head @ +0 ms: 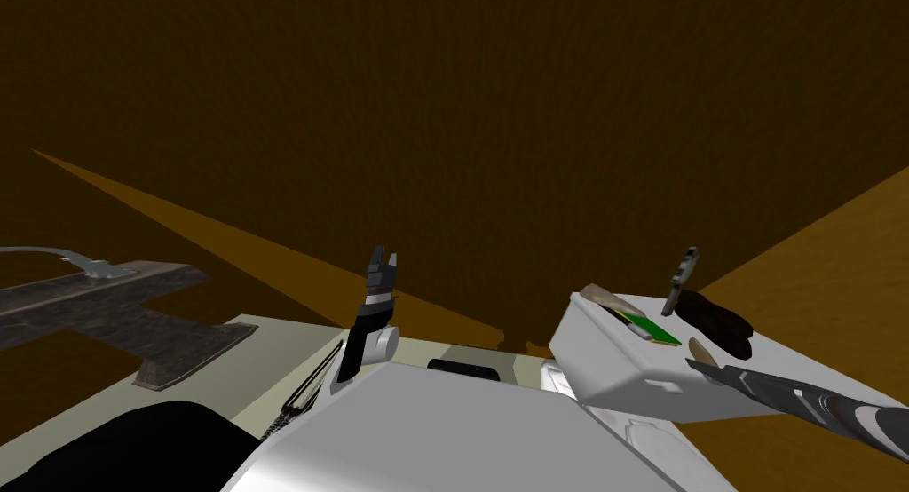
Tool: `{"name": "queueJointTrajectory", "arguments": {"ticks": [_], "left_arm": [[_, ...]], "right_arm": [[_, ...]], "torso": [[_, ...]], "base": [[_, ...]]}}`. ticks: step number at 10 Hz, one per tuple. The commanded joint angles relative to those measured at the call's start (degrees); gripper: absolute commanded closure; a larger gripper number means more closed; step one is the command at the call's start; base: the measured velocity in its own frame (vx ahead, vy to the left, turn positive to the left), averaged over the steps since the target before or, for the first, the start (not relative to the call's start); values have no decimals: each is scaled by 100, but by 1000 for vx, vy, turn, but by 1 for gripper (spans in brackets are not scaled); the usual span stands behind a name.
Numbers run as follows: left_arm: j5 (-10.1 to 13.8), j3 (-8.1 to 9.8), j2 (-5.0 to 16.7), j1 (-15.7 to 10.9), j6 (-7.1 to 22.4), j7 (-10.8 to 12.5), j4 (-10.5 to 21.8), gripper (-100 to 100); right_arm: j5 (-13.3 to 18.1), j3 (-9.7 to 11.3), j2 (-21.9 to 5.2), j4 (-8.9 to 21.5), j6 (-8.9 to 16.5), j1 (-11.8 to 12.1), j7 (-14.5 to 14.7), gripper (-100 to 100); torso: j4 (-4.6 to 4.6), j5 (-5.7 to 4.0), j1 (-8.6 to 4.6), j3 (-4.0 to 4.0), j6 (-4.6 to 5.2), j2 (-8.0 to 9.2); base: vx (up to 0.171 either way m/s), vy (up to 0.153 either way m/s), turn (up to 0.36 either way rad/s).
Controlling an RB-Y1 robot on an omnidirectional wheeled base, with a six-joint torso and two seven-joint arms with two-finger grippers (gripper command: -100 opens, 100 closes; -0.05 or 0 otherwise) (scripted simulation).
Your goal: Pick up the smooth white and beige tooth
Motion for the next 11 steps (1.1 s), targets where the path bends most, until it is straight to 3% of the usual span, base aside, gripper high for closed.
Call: {"name": "queueJointTrajectory", "arguments": {"ticks": [1, 2, 6, 7, 8, 10, 11], "left_arm": [[0, 0, 0, 0, 0, 0, 0, 0], [0, 0, 0, 0, 0, 0, 0, 0], [0, 0, 0, 0, 0, 0, 0, 0], [0, 0, 0, 0, 0, 0, 0, 0], [0, 0, 0, 0, 0, 0, 0, 0], [0, 0, 0, 0, 0, 0, 0, 0], [0, 0, 0, 0, 0, 0, 0, 0]], "right_arm": [[0, 0, 0, 0, 0, 0, 0, -100], [-1, 20, 7, 2, 3, -16, 12, 100], [-3, 17, 8, 3, 3, -15, 6, 100], [-4, 17, 9, 4, 3, -15, 6, 0], [-52, -93, -192, 51, -82, 112, -78, 100], [-102, -166, -376, 82, -141, 195, -152, 100], [-95, -114, -318, 68, -105, 139, -120, 100]], "torso": [[0, 0, 0, 0, 0, 0], [1, 1, 2, 2, 1, 3], [0, 0, 1, 3, -2, 6], [0, 0, 2, 3, -2, 5], [0, 0, 2, 2, -3, 5], [3, 4, 11, 9, 0, 17], [3, 4, 13, 10, -2, 18]], "base": [[7, -4, 9], [0, 0, 0], [0, 0, -3], [0, 0, 0], [-23, 9, -88], [-36, 17, -86], [-14, 8, -7]]}}
